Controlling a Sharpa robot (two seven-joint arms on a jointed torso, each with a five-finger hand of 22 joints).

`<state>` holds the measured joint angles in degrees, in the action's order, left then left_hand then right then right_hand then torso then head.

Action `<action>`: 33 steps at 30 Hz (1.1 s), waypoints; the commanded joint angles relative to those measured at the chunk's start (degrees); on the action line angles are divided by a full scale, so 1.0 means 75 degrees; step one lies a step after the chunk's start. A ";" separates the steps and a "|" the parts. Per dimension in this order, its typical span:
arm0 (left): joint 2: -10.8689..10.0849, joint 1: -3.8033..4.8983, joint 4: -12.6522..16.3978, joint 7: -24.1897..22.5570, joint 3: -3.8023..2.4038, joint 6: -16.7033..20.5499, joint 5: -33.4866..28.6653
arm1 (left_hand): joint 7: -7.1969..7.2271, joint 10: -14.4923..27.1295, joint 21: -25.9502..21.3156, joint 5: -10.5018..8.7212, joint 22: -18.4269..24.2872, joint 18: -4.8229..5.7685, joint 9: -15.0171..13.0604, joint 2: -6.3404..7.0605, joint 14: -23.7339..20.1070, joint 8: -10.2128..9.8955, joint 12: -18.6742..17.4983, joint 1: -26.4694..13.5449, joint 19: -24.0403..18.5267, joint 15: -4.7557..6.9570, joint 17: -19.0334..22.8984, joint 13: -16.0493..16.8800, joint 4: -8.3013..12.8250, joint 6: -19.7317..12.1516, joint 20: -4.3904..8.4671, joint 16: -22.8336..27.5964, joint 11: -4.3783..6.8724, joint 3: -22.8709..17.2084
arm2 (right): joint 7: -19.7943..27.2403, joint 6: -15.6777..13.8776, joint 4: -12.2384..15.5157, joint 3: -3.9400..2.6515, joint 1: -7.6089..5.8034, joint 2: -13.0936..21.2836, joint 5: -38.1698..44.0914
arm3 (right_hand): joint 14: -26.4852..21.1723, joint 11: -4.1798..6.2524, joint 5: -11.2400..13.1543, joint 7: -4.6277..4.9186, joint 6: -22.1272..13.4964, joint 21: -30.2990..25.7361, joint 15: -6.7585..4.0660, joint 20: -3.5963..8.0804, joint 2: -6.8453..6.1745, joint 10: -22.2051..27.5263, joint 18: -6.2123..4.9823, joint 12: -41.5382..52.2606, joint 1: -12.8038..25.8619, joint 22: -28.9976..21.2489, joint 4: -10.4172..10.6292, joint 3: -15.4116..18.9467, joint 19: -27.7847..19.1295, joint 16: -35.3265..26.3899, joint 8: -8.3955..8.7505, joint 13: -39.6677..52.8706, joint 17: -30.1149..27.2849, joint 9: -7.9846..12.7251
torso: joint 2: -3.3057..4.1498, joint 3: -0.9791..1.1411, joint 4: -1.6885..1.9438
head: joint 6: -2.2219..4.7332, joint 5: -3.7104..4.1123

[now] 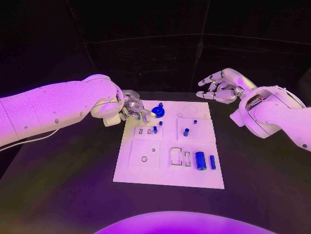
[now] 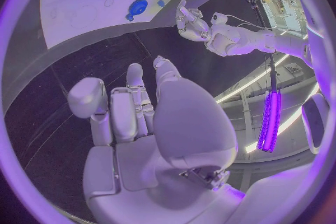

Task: Assemble the parts on the task board

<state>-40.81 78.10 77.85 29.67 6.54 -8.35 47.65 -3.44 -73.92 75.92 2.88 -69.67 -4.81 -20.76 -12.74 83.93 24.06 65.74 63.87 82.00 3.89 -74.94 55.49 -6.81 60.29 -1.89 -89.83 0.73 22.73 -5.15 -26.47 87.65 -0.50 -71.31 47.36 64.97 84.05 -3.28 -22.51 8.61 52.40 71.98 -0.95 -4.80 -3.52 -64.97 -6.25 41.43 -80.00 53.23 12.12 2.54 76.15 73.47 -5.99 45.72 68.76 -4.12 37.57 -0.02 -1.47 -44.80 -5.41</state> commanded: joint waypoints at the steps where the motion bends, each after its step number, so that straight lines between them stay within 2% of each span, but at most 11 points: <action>1: 0.0215 0.0044 -0.0154 0.0589 0.0037 -0.0384 0.0597 | 0.0028 -0.0064 0.0101 -0.0009 -0.0130 0.0095 -0.0188 -0.0041 0.0809 0.0147 0.0102 0.0006 0.0076 0.0072 -0.2008 0.0128 -0.0063 -0.0088 0.0014 -0.0023 0.0030 0.0003 | -0.0163 0.0067 0.0015 -0.0004 -0.0022 -0.0034 -0.0216 | 0.0123 0.0007 -0.0041 -0.0017 -0.0062 -0.0054 -0.0053 0.0025 -0.0015 0.0032 -0.0059 -0.0031 -0.0084 -0.0027 0.0013 0.0054 -0.0036 -0.0049 -0.0037 -0.0034 -0.0021 0.0010 | -0.0003 0.0007 -0.0016 | 0.0002 -0.0014; 2: 0.0287 0.0051 -0.0198 0.0610 0.0049 -0.0377 0.0638 | 0.0035 -0.0071 0.0116 -0.0013 -0.0149 0.0098 -0.0224 -0.0040 0.0809 0.0174 0.0118 -0.0001 0.0080 0.0075 -0.2008 0.0150 -0.0071 -0.0099 0.0016 -0.0023 0.0029 0.0007 | -0.0170 0.0068 0.0021 -0.0004 -0.0023 -0.0040 -0.0214 | 0.0123 0.0007 -0.0044 -0.0017 -0.0062 -0.0056 -0.0053 0.0025 -0.0014 0.0031 -0.0059 -0.0033 -0.0086 -0.0030 0.0015 0.0056 -0.0036 -0.0052 -0.0037 -0.0039 -0.0023 0.0010 | -0.0004 0.0000 0.0000 | 0.0003 0.0003; 8: 0.0628 0.0071 -0.0384 0.0669 0.0118 -0.0297 0.0758 | 0.0051 -0.0099 0.0170 -0.0017 -0.0219 0.0107 -0.0379 -0.0050 0.0809 0.0285 0.0183 -0.0040 0.0089 0.0084 -0.2008 0.0243 -0.0114 -0.0154 0.0026 -0.0023 0.0039 0.0021 | -0.0241 0.0159 0.0037 -0.0003 -0.0025 -0.0062 -0.0182 | 0.0128 0.0009 -0.0156 -0.0017 -0.0077 -0.0127 -0.0056 0.0028 -0.0018 0.0032 -0.0072 -0.0086 -0.0138 -0.0125 0.0045 0.0089 -0.0054 -0.0098 -0.0041 -0.0122 -0.0044 0.0010 | 0.0003 -0.0013 0.0021 | 0.0004 -0.0004; 11: 0.0787 0.0075 -0.0457 0.0694 0.0174 -0.0281 0.0795 | 0.0052 -0.0102 0.0179 -0.0015 -0.0229 0.0107 -0.0436 -0.0069 0.0809 0.0318 0.0199 -0.0030 0.0087 0.0086 -0.2008 0.0267 -0.0114 -0.0189 0.0028 -0.0023 0.0041 0.0006 | -0.0280 0.0221 0.0045 -0.0003 -0.0026 -0.0077 -0.0145 | 0.0138 0.0007 -0.0361 -0.0012 -0.0107 -0.0199 -0.0056 0.0030 -0.0031 0.0061 -0.0083 -0.0156 -0.0205 -0.0216 0.0076 0.0114 -0.0073 -0.0129 -0.0038 -0.0216 -0.0047 0.0013 | 0.0005 -0.0021 0.0006 | 0.0000 -0.0017; 15: 0.0941 0.0076 -0.0531 0.0776 0.0235 -0.0384 0.0847 | 0.0040 -0.0084 0.0182 -0.0014 -0.0232 0.0106 -0.0512 -0.0067 0.0809 0.0338 0.0193 0.0010 0.0077 0.0082 -0.2008 0.0268 -0.0089 -0.0280 0.0027 -0.0023 0.0032 -0.0016 | -0.0310 0.0260 0.0042 -0.0003 -0.0027 -0.0097 -0.0125 | 0.0142 0.0007 -0.0432 -0.0011 -0.0117 -0.0222 -0.0056 0.0030 -0.0033 0.0062 -0.0086 -0.0179 -0.0235 -0.0242 0.0094 0.0123 -0.0074 -0.0143 -0.0039 -0.0257 -0.0049 0.0013 | 0.0003 -0.0019 0.0003 | 0.0001 -0.0012; 17: 0.1013 0.0075 -0.0581 0.0826 0.0255 -0.0463 0.0860 | 0.0035 -0.0075 0.0187 -0.0013 -0.0239 0.0106 -0.0543 -0.0061 0.0809 0.0346 0.0189 0.0038 0.0074 0.0079 -0.2008 0.0266 -0.0069 -0.0311 0.0025 -0.0023 0.0028 -0.0030 | -0.0322 0.0274 0.0038 -0.0003 -0.0027 -0.0104 -0.0120 | 0.0144 0.0006 -0.0463 -0.0011 -0.0121 -0.0230 -0.0056 0.0031 -0.0034 0.0062 -0.0087 -0.0188 -0.0245 -0.0248 0.0104 0.0128 -0.0072 -0.0151 -0.0039 -0.0275 -0.0051 0.0013 | 0.0007 -0.0030 0.0011 | -0.0008 -0.0018; 20: 0.1099 0.0075 -0.0666 0.0886 0.0274 -0.0562 0.0870 | 0.0027 -0.0060 0.0191 -0.0011 -0.0246 0.0105 -0.0633 -0.0096 0.0809 0.0379 0.0188 0.0158 0.0062 0.0071 -0.2008 0.0278 0.0014 -0.0378 0.0019 -0.0023 0.0019 -0.0133 | -0.0342 0.0294 0.0038 -0.0003 -0.0027 -0.0103 -0.0116 | 0.0146 0.0006 -0.0505 -0.0010 -0.0125 -0.0241 -0.0056 0.0031 -0.0034 0.0058 -0.0087 -0.0198 -0.0256 -0.0258 0.0121 0.0136 -0.0069 -0.0161 -0.0042 -0.0298 -0.0053 0.0012 | 0.0014 -0.0037 0.0022 | -0.0030 -0.0021; 23: 0.1157 0.0075 -0.0734 0.0927 0.0284 -0.0659 0.0875 | 0.0022 -0.0049 0.0200 -0.0009 -0.0260 0.0105 -0.0729 -0.0142 0.0809 0.0417 0.0189 0.0267 0.0053 0.0066 -0.2008 0.0293 0.0105 -0.0434 0.0013 -0.0023 0.0015 -0.0279 | -0.0359 0.0308 0.0032 -0.0003 -0.0027 -0.0111 -0.0114 | 0.0146 0.0006 -0.0527 -0.0010 -0.0127 -0.0245 -0.0056 0.0031 -0.0035 0.0057 -0.0087 -0.0203 -0.0261 -0.0260 0.0130 0.0140 -0.0067 -0.0168 -0.0043 -0.0310 -0.0056 0.0012 | 0.0012 -0.0034 0.0008 | -0.0051 -0.0031; 33: 0.1302 0.0064 -0.0882 0.0986 0.0294 -0.0824 0.0881 | 0.0019 -0.0047 0.0216 -0.0010 -0.0285 0.0110 -0.0753 -0.0138 0.0809 0.0425 0.0190 0.0266 0.0060 0.0065 -0.2008 0.0298 0.0113 -0.0447 0.0012 -0.0023 0.0014 -0.0301 | -0.0325 0.0482 -0.0013 -0.0003 -0.0027 -0.0160 -0.0112 | 0.0154 0.0003 -0.0389 -0.0010 -0.0121 -0.0268 -0.0054 0.0030 -0.0037 0.0031 -0.0088 -0.0207 -0.0235 -0.0278 0.0201 0.0189 -0.0059 -0.0183 -0.0057 -0.0357 -0.0051 0.0008 | 0.0014 -0.0036 0.0008 | -0.0076 -0.0027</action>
<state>-31.19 78.52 71.32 36.28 8.76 -13.05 53.69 -3.37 -74.43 77.24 2.88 -71.78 -4.82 -26.36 -13.79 84.05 26.86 67.00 65.51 82.25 4.19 -74.92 57.63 -5.93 57.32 -1.64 -89.83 1.00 20.75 -7.69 -23.89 87.54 -0.48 -71.37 46.24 64.03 84.05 -3.28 -25.63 8.49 51.85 70.27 -0.94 -4.59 -3.74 -64.98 -6.23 40.09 -81.43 51.22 13.43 3.85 75.95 72.42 -6.27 43.10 68.43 -4.09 37.67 -0.29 -1.40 -45.27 -5.64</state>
